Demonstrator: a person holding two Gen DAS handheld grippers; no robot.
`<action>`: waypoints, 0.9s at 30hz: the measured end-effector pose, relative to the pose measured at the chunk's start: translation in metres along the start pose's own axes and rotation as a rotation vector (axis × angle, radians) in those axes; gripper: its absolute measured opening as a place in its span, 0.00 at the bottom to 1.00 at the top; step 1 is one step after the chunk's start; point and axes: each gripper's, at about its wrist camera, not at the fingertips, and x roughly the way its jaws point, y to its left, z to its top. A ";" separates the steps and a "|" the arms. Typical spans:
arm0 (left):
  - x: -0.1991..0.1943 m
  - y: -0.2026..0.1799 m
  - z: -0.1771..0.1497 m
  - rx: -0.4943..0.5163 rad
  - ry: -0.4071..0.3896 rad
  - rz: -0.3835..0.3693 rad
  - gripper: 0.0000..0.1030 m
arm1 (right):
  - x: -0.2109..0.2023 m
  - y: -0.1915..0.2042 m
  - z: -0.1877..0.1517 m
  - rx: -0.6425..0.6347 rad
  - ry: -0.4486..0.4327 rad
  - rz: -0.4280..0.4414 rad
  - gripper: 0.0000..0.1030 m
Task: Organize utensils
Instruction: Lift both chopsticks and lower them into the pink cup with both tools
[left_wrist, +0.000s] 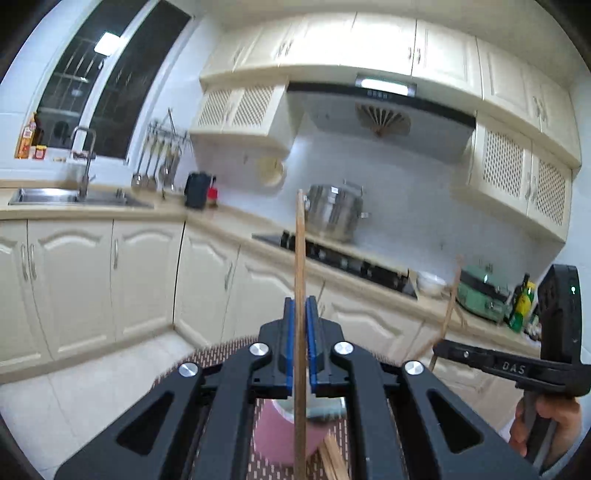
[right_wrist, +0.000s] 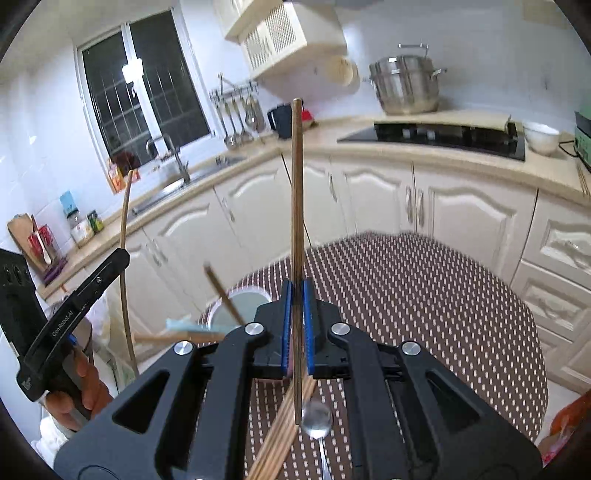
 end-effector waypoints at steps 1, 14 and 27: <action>0.004 0.000 0.002 -0.002 -0.018 -0.004 0.06 | 0.002 0.000 0.004 0.002 -0.015 0.001 0.06; 0.042 -0.007 0.011 0.029 -0.224 0.001 0.06 | 0.021 0.012 0.044 -0.017 -0.153 0.085 0.06; 0.075 0.000 0.002 -0.009 -0.292 0.024 0.06 | 0.045 0.021 0.042 -0.069 -0.137 0.178 0.06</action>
